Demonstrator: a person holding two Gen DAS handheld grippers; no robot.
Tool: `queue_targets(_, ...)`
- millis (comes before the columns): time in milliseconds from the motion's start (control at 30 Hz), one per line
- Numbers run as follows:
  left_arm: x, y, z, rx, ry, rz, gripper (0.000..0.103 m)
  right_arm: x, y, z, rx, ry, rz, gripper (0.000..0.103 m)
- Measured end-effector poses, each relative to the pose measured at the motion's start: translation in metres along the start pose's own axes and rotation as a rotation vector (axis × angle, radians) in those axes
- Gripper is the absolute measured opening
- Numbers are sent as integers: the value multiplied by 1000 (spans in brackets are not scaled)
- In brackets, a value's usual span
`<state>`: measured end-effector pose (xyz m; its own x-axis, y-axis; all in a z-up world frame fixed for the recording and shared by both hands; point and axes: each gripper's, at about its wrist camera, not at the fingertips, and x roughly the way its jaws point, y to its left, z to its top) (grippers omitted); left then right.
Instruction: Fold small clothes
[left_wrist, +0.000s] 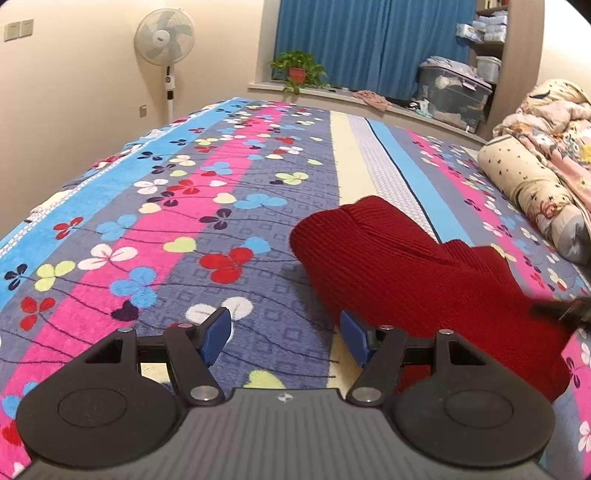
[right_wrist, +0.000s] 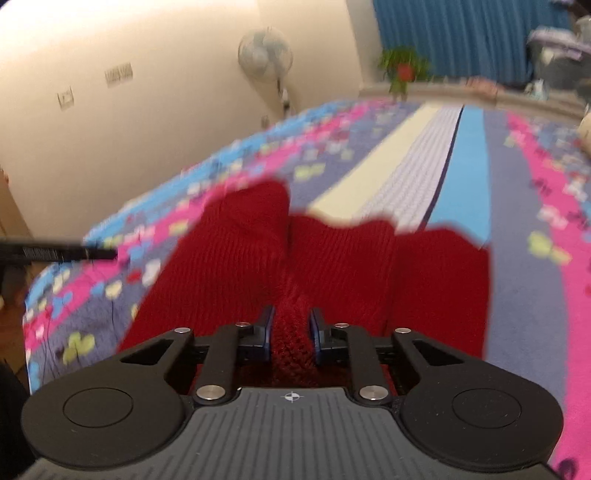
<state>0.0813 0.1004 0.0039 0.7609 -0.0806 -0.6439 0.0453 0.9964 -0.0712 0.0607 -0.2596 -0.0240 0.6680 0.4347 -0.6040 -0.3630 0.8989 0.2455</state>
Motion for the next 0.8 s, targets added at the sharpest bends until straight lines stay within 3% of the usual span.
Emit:
queue_targets(100,-2,-2,1,-7,-4,-7,71,-49,-20,21,89,-159,-30,18)
queue_targets(167,-2,-6,1,1,-7,-18,71,-74,-24,23,63,-206,-114,17)
queue_targets(200,-1,-10,1,7,-6,-26,71,-82,-29,21,69,-189,-150,17)
queue_targets(233,-1,-13,1,14,-5,-30,71,-83,-37,17,94,-138,-176,17)
queue_targets(300,1,-19,0,29,-1,-40,71,-61,-59,-3,150,131,-228,17)
queue_targets(367,4,-26,-1,43,6,-51,71,-36,-66,-29,134,333,-246,16)
queue_targets(400,4,-29,-1,48,7,-58,71,-32,-61,-32,90,354,-242,16)
queue_targets(467,6,-33,-2,50,10,-75,71,-40,-55,-30,55,314,-236,18)
queue_targets(600,9,-41,-4,57,26,-123,71,-72,-72,-18,195,126,-236,56)
queue_targets(700,10,-49,-6,82,27,-160,75,-75,-85,-16,312,50,-183,57)
queue_targets(800,14,-54,-6,77,42,-210,80,-50,-91,-18,344,120,-129,60)
